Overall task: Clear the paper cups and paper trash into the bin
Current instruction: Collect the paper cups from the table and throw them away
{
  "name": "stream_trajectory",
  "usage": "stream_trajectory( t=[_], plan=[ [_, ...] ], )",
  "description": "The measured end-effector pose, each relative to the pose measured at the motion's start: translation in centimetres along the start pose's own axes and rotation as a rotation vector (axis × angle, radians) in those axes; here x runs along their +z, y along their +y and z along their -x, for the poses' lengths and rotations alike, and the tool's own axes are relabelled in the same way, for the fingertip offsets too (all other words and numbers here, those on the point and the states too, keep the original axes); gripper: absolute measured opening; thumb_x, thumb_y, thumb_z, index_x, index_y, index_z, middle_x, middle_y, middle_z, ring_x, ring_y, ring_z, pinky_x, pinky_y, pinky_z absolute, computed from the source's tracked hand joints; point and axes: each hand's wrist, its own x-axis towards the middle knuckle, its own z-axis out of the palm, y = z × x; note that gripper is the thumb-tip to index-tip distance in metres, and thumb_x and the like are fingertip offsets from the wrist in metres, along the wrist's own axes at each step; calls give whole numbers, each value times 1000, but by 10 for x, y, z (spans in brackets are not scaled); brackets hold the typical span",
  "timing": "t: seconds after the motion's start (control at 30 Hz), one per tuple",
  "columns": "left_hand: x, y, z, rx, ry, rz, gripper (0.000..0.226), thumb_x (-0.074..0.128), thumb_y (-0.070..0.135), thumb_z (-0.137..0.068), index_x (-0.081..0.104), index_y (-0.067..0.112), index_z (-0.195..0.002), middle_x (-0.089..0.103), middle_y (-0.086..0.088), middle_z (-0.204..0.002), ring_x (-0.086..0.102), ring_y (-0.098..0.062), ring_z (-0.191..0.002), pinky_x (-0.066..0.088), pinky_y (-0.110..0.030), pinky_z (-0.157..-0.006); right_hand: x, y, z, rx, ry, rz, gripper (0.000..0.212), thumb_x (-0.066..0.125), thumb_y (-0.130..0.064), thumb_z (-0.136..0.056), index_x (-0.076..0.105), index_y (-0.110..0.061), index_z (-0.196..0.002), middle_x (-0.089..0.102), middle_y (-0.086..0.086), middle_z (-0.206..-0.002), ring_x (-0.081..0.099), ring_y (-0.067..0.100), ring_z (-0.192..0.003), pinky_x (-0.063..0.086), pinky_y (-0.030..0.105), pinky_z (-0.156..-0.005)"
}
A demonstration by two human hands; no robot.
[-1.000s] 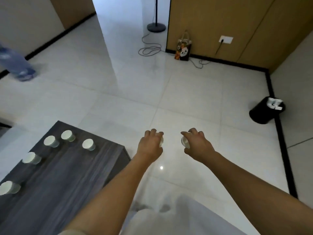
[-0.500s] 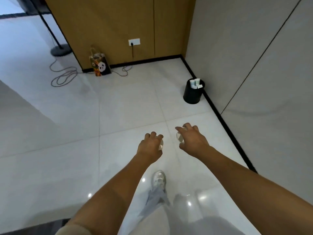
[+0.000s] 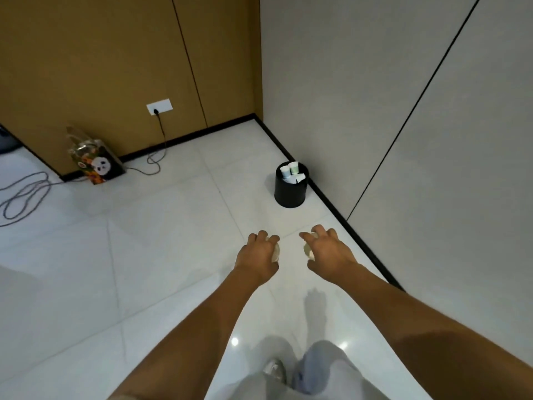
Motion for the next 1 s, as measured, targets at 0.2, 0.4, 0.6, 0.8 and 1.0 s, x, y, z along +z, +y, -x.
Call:
stream_trajectory(
  t=[0.2, 0.4, 0.6, 0.8, 1.0],
  plan=[
    [-21, -7, -122, 1, -56, -26, 59, 59, 26, -87, 35, 23, -141, 36, -3, -140, 33, -24, -128, 48, -37, -93, -22, 49, -117, 4, -37, 16, 65, 59, -20, -85, 31, -25, -144, 31, 5, -142, 35, 28, -123, 46, 36, -93],
    [-61, -11, -266, -60, -50, -1, 58, 58, 28, -87, 36, 23, -141, 37, -3, -139, 34, -24, -128, 47, -36, -94, -69, 107, -256, -26, -92, 30, 65, 59, -20, -86, 30, -24, -144, 29, 5, -145, 33, 29, -126, 43, 36, -99],
    [-95, -18, -378, -123, -39, 50, 58, 59, 28, -87, 36, 23, -141, 37, -3, -140, 35, -23, -127, 48, -35, -93, -123, 146, -380, -6, -141, -27, 68, 62, -25, -86, 31, -26, -146, 28, 5, -146, 34, 31, -126, 44, 36, -97],
    [-108, -48, -491, -169, -68, 98, 58, 60, 31, -88, 37, 21, -139, 39, -4, -138, 36, -23, -126, 47, -36, -91, -150, 175, -500, 34, -142, -145, 67, 65, -26, -84, 35, -25, -144, 32, 7, -145, 38, 33, -123, 42, 37, -97],
    [-124, -82, -623, -211, -147, 209, 57, 60, 33, -89, 36, 22, -139, 38, -5, -139, 36, -24, -128, 45, -36, -96, -165, 204, -620, 167, -208, -270, 67, 70, -21, -81, 40, -23, -141, 37, 9, -138, 37, 32, -122, 44, 40, -98]
  ],
)
